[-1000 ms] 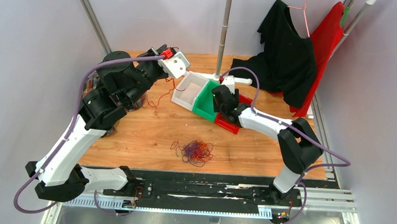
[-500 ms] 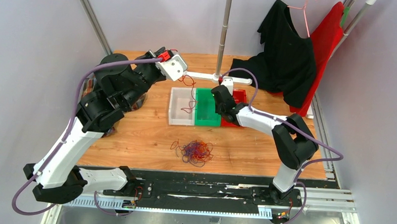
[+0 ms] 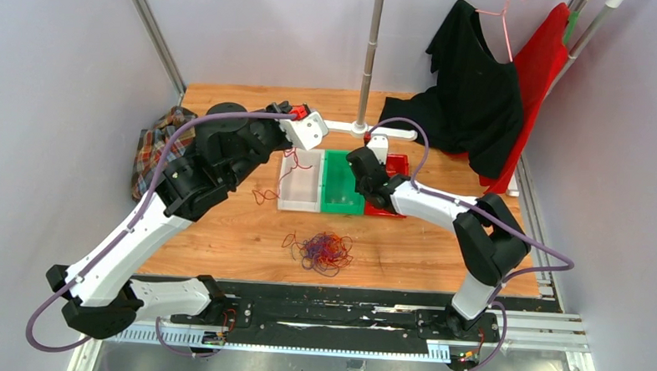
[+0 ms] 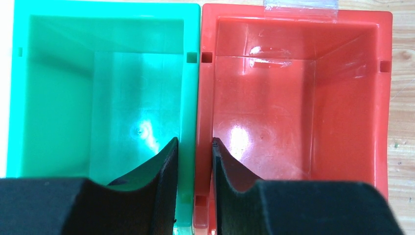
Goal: Untangle the cables
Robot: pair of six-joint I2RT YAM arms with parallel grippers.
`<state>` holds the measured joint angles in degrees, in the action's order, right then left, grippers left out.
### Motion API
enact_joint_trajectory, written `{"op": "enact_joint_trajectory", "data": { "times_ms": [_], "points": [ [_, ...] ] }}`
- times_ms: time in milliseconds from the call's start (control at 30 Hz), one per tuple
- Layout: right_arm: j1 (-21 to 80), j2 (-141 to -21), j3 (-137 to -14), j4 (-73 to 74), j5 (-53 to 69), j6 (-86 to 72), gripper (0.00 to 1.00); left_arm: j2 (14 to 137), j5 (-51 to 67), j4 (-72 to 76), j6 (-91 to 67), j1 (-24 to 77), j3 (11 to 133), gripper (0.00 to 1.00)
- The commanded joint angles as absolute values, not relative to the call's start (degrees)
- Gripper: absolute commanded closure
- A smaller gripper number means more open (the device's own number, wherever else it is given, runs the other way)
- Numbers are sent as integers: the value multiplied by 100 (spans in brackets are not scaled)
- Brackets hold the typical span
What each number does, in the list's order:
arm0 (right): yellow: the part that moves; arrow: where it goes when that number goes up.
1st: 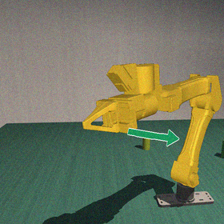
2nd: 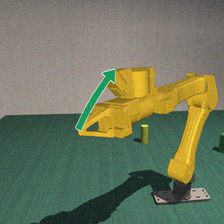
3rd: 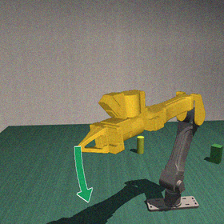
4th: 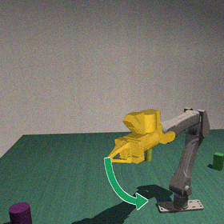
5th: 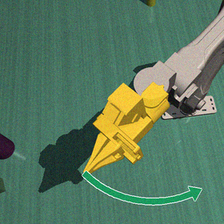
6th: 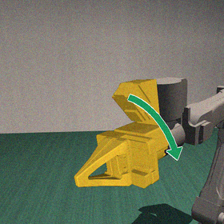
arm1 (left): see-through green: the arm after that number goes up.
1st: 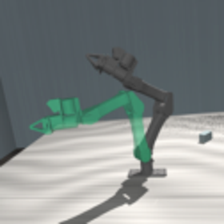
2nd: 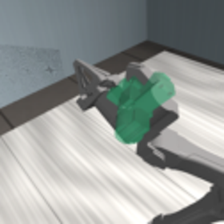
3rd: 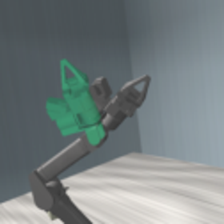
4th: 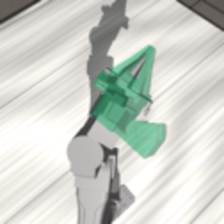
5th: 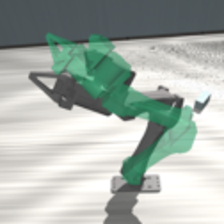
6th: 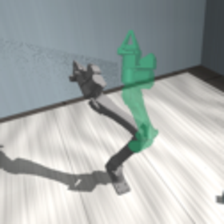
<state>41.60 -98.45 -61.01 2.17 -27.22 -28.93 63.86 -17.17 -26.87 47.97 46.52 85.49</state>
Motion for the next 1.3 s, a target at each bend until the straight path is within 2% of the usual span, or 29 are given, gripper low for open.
{"op": "enact_joint_trajectory", "data": {
  "times_ms": [0,333,733,1067,1200,1267],
  "points": [
    [4303,-9883,-6170,589,-3011,-3296,87,6408,-1775,-2224,4816,4658,8568,100],
    [4313,-9813,-5985,546,-3091,-3341,85,6586,-1819,-2009,5079,4578,8577,99],
    [4313,-9710,-5829,465,-3092,-3450,84,6955,-1668,-1399,4926,4178,8023,100],
    [4314,-9694,-5632,260,-2961,-3427,81,7431,-1566,-1200,4525,3624,8448,99],
    [4311,-9687,-5586,155,-2873,-3414,75,7345,-1473,-1277,4358,3621,8116,100],
    [4314,-9658,-5594,158,-2844,-3404,68,7276,-1368,-1517,4226,3621,7876,99]
  ]
}}
